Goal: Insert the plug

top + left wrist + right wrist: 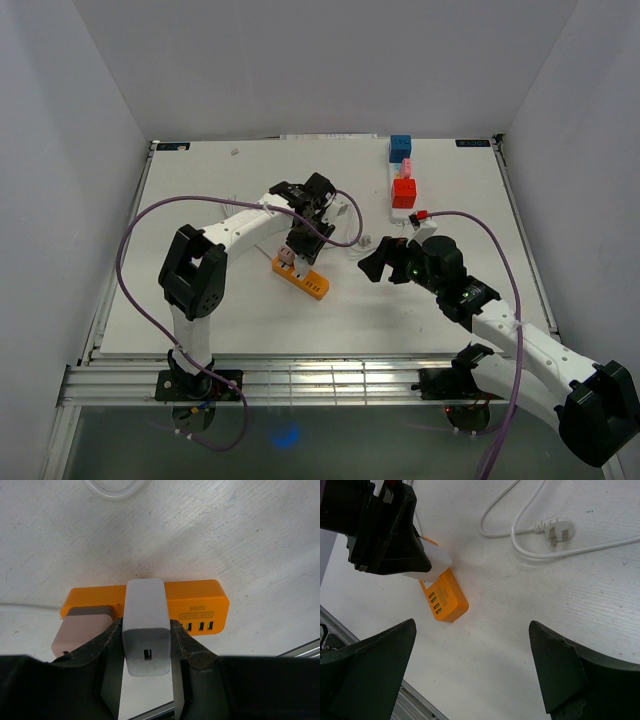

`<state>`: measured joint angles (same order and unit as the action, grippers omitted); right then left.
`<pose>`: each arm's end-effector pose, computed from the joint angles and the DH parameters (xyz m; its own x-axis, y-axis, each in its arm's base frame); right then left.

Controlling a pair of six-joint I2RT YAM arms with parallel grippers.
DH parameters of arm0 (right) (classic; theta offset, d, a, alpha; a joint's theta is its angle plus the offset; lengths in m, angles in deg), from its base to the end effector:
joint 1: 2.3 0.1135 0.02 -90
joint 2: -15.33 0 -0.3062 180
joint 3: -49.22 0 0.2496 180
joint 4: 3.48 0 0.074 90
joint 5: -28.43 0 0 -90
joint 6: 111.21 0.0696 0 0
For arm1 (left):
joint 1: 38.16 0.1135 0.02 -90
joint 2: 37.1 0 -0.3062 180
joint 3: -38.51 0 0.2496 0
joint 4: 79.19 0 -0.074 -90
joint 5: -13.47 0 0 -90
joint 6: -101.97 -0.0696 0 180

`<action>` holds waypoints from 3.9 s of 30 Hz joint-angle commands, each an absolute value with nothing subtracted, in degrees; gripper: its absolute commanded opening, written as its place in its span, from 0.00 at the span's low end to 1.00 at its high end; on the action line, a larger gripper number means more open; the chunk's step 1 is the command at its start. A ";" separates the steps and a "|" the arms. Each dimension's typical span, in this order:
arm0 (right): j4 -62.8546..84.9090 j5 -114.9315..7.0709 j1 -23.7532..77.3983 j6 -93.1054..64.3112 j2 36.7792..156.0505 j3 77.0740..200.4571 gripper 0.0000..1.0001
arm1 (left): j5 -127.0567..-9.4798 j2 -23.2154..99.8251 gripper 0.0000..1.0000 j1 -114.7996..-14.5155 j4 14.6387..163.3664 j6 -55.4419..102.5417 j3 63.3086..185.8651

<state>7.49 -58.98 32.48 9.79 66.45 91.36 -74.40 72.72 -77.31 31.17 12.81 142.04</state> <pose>0.1701 0.1219 0.2639 -0.5517 0.2433 -0.7978 -0.3740 0.7828 0.4973 0.3139 -0.2589 0.2350 -0.7615 0.6011 -0.2426 0.6268 0.7782 -0.0396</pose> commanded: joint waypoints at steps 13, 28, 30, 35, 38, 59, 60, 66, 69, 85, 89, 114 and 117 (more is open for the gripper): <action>5.77 -58.14 32.50 8.14 66.14 94.24 0.99 | -78.11 68.19 0.57 -77.36 33.11 13.99 147.51; 4.81 -56.65 32.59 8.06 66.66 93.72 1.00 | -77.85 59.41 0.75 -76.22 36.00 19.26 144.97; 4.54 -56.21 32.59 8.06 67.01 93.63 1.00 | -76.89 57.22 0.77 -75.16 37.76 20.31 143.30; 2.70 -54.46 32.59 7.44 68.42 93.63 0.97 | -73.02 49.22 0.77 -70.52 41.71 25.76 137.42; 0.68 -51.73 32.50 7.26 70.52 94.16 0.92 | -71.87 43.96 0.77 -67.79 45.84 30.75 131.01; -15.84 -38.81 38.92 11.22 96.88 106.81 0.58 | -77.93 26.00 0.78 -59.08 50.08 44.31 114.11; -16.20 -38.46 39.00 11.22 97.94 108.55 0.54 | -78.11 26.09 0.78 -58.55 49.46 44.31 114.03; -16.20 -36.00 39.44 11.40 106.03 115.50 0.44 | -77.59 24.69 0.79 -52.14 50.24 45.89 111.92; -16.37 -35.73 39.71 11.48 108.58 117.53 0.42 | -74.53 25.73 0.79 -49.24 50.60 46.07 112.01; -14.10 -35.20 40.23 10.35 114.48 120.69 0.35 | -73.19 28.37 0.79 -46.77 53.15 48.09 111.74; -11.28 -36.34 40.24 7.63 110.36 122.63 0.39 | -73.54 28.99 0.79 -46.77 53.59 48.88 111.48; -1.25 -51.81 43.66 -3.11 85.73 91.09 0.46 | -85.40 12.65 0.80 -46.77 52.45 46.78 110.69; -3.36 -53.04 45.24 -2.76 89.68 91.69 0.46 | -85.85 11.86 0.79 -46.68 52.36 46.60 110.08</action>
<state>0.87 -50.48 43.89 -2.69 87.63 90.97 -83.99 12.77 -46.93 52.29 47.45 111.05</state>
